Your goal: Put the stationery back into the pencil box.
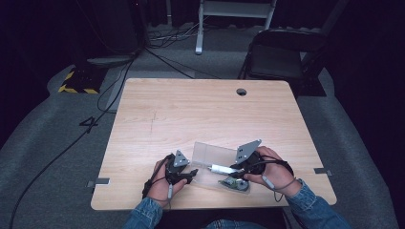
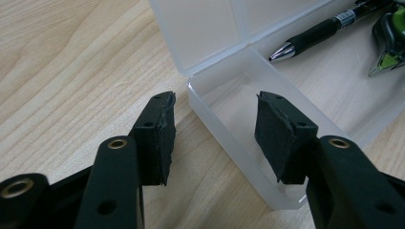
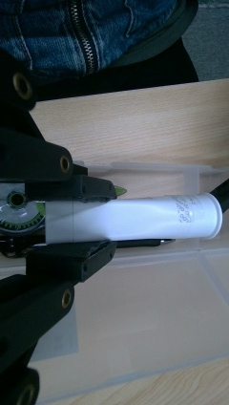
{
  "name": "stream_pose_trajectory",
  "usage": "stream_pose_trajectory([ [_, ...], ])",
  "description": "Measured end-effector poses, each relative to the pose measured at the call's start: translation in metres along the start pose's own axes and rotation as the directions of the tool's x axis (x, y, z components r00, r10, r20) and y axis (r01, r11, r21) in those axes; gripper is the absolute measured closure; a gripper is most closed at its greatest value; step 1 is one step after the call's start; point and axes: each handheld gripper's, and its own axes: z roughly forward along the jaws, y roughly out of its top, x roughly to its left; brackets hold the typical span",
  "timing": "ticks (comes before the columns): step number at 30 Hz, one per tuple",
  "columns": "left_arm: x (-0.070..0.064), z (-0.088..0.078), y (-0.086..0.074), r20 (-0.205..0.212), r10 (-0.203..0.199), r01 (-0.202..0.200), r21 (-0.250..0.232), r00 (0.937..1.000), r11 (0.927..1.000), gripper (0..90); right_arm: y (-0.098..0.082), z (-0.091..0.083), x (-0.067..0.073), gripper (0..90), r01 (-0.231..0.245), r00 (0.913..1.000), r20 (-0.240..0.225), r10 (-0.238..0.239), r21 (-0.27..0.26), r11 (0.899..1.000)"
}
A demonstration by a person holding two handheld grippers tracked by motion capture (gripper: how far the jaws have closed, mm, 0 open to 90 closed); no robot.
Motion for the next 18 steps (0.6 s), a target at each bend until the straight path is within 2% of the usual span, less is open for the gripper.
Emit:
stream_pose_trajectory([
  [9,0.0,0.0,0.0,0.0,0.001,-0.001,0.0,1.0,1.0,48.9,0.003,0.015,-0.001,71.5,0.035,0.9989,-0.034,-0.034,0.044,0.998],
  [18,0.0,0.0,0.0,0.0,0.001,-0.001,-0.001,1.0,1.0,48.9,0.012,0.029,0.002,71.5,0.066,0.9961,-0.063,-0.062,0.065,0.996],
])
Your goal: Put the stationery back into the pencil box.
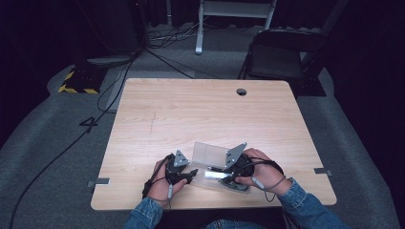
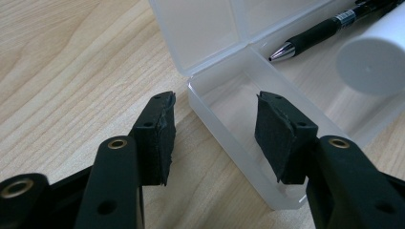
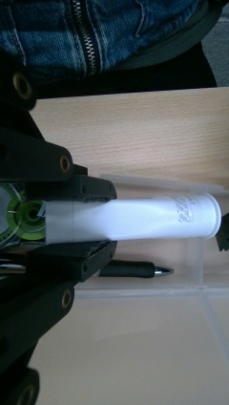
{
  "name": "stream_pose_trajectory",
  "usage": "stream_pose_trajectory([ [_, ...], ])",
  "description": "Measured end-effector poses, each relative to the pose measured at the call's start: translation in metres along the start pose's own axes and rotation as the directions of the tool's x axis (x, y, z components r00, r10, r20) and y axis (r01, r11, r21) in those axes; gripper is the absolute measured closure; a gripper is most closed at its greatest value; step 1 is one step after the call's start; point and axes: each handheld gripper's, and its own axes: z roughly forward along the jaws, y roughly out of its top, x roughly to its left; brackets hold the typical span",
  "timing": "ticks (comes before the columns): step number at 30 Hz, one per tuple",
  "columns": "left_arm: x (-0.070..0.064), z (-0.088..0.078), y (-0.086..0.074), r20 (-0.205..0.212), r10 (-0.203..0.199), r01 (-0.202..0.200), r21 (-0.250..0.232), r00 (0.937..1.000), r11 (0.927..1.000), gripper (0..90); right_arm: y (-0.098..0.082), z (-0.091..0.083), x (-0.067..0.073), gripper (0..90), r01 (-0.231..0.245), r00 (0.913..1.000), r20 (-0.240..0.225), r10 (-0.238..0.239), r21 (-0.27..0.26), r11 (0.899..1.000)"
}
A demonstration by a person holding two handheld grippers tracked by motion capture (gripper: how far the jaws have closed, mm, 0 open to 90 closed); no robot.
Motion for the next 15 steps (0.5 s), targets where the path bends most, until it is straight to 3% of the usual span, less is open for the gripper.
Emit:
stream_pose_trajectory([
  [15,0.0,0.0,0.0,-0.002,0.001,-0.001,0.003,1.0,1.0,48.9,0.011,0.018,-0.006,71.4,0.054,0.9982,-0.03,-0.052,0.068,0.996],
])
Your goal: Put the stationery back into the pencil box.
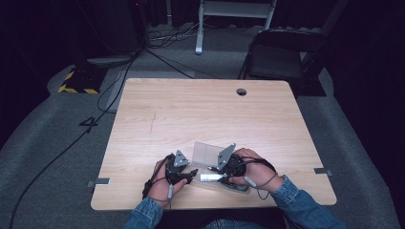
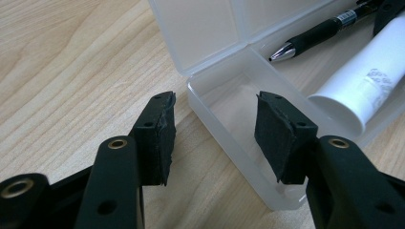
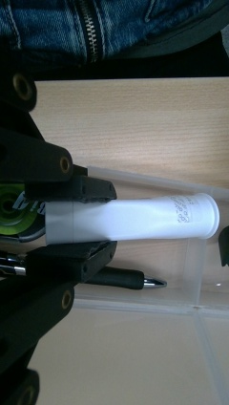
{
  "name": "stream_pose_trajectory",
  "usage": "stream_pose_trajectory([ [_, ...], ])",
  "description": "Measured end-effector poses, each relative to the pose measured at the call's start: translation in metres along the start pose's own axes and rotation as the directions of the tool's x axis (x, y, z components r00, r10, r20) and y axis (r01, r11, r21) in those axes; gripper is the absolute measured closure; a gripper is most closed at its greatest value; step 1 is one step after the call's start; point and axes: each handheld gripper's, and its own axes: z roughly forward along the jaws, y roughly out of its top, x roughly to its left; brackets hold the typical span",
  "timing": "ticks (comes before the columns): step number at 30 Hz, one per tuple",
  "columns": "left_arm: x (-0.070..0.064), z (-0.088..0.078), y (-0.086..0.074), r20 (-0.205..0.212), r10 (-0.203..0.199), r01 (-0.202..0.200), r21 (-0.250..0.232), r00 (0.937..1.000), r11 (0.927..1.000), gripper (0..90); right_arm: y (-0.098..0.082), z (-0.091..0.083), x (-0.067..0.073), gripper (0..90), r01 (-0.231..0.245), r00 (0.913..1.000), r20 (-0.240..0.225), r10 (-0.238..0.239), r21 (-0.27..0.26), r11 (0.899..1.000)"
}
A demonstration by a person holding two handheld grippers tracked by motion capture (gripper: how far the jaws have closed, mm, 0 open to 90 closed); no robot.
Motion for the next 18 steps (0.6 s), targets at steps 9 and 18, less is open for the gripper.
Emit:
stream_pose_trajectory([
  [9,-0.001,0.001,0.0,0.001,-0.001,0.001,-0.003,1.0,1.0,48.9,-0.004,0.003,-0.009,69.6,-0.002,0.9998,0.018,0.003,-0.031,1.0],
  [18,-0.001,0.001,0.0,0.002,0.0,0.0,-0.003,1.0,1.0,48.9,-0.007,0.005,-0.012,68.8,0.002,0.9992,0.041,-0.001,-0.037,0.999],
])
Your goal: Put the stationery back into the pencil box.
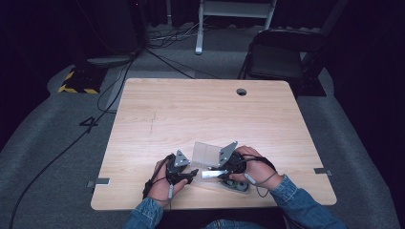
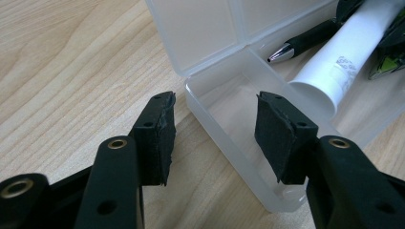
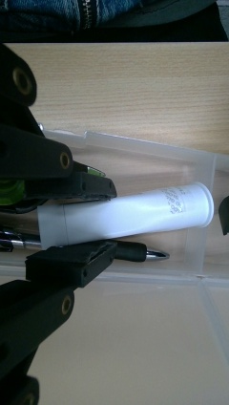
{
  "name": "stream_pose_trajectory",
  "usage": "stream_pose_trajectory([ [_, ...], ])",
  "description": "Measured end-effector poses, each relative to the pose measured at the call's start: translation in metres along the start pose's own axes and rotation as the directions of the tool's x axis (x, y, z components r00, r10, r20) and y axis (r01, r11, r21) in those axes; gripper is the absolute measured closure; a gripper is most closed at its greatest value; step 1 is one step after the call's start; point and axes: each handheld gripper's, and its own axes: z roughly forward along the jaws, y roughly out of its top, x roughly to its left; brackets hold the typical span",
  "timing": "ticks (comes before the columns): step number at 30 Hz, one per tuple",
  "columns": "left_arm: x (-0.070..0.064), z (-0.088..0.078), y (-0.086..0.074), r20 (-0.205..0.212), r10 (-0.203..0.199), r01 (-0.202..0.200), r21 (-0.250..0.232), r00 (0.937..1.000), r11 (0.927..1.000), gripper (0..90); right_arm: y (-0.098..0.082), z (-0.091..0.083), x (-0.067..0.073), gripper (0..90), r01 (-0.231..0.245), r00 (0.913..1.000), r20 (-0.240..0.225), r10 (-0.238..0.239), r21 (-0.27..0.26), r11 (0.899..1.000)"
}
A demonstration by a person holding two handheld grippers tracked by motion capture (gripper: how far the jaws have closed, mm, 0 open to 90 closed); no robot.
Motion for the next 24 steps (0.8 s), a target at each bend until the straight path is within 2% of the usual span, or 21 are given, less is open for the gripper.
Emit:
stream_pose_trajectory([
  [13,0.0,0.0,0.0,0.0,0.001,-0.001,0.0,1.0,1.0,48.8,-0.001,0.002,0.002,67.6,-0.029,0.9994,-0.018,0.029,-0.008,1.0],
  [19,0.0,0.0,0.0,0.001,0.0,0.0,0.0,1.0,1.0,48.7,-0.002,-0.007,0.001,62.3,-0.073,0.9972,-0.02,0.072,-0.05,0.996],
  [24,-0.001,0.0,0.0,-0.002,-0.006,0.006,-0.001,1.0,1.0,48.8,-0.004,-0.018,-0.001,60.0,-0.092,0.9956,0.011,0.093,-0.101,0.991],
])
